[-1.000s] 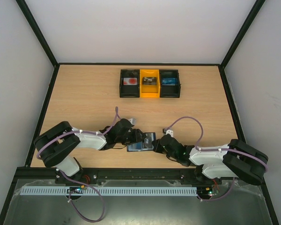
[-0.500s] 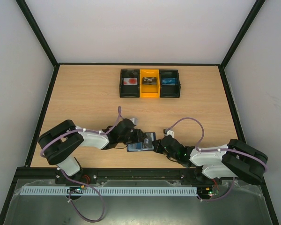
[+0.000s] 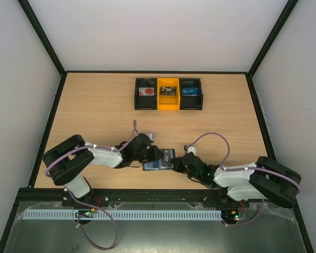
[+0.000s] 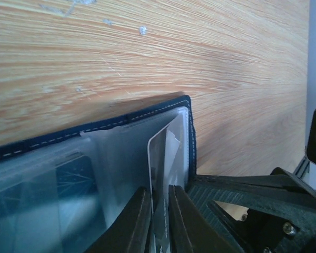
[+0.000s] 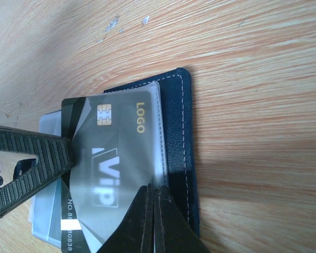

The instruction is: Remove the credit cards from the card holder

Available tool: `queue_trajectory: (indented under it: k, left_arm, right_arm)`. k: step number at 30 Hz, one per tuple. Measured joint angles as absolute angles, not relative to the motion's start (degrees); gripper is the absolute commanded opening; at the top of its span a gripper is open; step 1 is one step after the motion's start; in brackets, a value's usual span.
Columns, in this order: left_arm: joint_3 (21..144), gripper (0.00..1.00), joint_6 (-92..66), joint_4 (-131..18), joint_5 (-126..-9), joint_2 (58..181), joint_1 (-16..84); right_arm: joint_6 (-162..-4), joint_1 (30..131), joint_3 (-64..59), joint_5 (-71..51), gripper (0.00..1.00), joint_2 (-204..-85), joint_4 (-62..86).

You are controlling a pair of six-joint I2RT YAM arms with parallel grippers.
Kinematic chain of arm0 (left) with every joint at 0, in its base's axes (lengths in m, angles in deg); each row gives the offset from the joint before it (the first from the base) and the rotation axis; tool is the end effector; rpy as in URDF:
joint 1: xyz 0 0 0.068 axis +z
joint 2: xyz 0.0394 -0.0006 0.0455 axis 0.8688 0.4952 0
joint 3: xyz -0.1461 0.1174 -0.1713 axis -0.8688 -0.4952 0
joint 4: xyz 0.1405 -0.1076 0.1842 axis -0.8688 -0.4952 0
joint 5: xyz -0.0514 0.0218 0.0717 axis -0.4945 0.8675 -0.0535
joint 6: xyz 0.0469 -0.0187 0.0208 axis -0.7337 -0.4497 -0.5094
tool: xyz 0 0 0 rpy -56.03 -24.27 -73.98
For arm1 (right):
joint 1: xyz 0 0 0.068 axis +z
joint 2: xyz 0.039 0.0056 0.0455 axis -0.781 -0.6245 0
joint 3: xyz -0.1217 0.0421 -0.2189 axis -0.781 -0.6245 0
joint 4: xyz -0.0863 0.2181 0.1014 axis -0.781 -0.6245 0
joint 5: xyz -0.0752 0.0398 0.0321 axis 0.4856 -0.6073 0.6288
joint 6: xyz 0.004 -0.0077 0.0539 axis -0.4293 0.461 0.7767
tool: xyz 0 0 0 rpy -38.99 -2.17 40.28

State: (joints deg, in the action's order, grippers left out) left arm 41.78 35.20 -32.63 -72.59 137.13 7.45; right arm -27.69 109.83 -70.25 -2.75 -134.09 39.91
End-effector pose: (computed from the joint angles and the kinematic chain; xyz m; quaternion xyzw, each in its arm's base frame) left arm 0.1680 -0.2357 0.1154 -0.0028 0.8824 -0.4396 0.1680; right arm 0.0998 0.1630 0.0950 0.0289 0.8884 0.3982 0.2264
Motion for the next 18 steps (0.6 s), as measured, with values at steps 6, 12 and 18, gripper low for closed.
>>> queue_trajectory:
  k: [6, 12, 18]
  left_arm:
    - [41.78, 0.03, 35.72, -31.49, -74.36, 137.13, 7.45]
    - [41.78, 0.03, 35.68, -31.71, -74.64, 136.15, 7.45]
    - [41.49, 0.03, 35.72, -33.94, -73.92, 133.96, 7.74]
  right_arm:
    - [-27.6, 109.83, -70.51, -2.75, 0.02, -134.09, 40.35]
    - [-27.49, 109.83, -70.55, -2.75, 0.02, -134.11, 40.42]
    - [-27.45, 109.83, -70.75, -2.73, 0.02, -134.18, 40.81]
